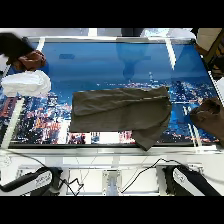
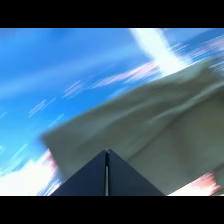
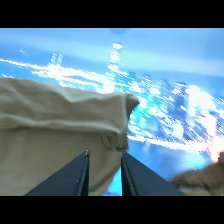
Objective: Fold the shirts.
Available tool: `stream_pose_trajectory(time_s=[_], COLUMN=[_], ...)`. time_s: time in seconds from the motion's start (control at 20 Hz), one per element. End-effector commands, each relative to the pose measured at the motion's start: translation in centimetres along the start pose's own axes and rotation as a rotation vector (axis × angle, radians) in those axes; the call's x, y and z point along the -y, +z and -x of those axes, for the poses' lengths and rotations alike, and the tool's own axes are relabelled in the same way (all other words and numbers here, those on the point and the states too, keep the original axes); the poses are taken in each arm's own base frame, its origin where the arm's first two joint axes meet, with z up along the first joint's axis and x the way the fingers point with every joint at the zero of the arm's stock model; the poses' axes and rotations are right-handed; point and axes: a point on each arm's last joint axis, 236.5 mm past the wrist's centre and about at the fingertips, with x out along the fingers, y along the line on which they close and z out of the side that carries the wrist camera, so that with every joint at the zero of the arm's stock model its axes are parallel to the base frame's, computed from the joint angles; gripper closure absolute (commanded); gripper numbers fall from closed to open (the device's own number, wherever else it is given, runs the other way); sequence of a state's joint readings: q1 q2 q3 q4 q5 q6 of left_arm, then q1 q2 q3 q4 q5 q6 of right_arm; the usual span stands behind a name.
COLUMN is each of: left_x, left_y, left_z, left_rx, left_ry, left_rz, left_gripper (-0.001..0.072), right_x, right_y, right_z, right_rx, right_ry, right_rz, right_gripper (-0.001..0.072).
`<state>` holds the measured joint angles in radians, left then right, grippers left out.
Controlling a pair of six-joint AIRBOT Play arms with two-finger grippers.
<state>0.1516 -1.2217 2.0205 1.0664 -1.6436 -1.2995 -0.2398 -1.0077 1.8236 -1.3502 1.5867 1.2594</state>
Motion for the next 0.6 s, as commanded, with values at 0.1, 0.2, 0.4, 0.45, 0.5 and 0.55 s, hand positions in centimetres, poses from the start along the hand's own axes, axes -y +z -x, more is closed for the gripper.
stream_pose_trajectory(time_s=[0.1,0.2,0.4,0.45,0.5,0.55], left_x=[-3.6,-4.3,-5.5,-5.5,-5.1,-4.7], left_y=[-5.8,-8.7,-16.9,-19.0,-20.8,-22.4], left_z=[1.0,-1.7,-8.5,-9.9,-11.0,-12.1], left_rx=[-0.168,-0.267,-0.473,-0.513,-0.548,-0.571], left_ry=[0.196,0.168,0.101,0.086,0.061,0.036], left_rz=[0.104,0.148,0.23,0.255,0.282,0.309], left_gripper=[0.0439,0.0358,0.0339,0.0339,0.0339,0.0339], right_x=[0.2,0.0,-1.6,-3.0,-4.5,-6.2], right_y=[-9.6,-14.6,-22.5,-24.4,-26.3,-28.1], right_z=[0.3,-3.0,-11.3,-12.8,-13.8,-14.5], right_rx=[-0.178,-0.318,-0.47,-0.509,-0.563,-0.612], right_ry=[-0.084,-0.073,0.012,0.064,0.123,0.182], right_rz=[-0.053,-0.093,-0.148,-0.18,-0.215,-0.253], right_gripper=[0.0465,0.0414,0.0373,0.0373,0.0373,0.0373])
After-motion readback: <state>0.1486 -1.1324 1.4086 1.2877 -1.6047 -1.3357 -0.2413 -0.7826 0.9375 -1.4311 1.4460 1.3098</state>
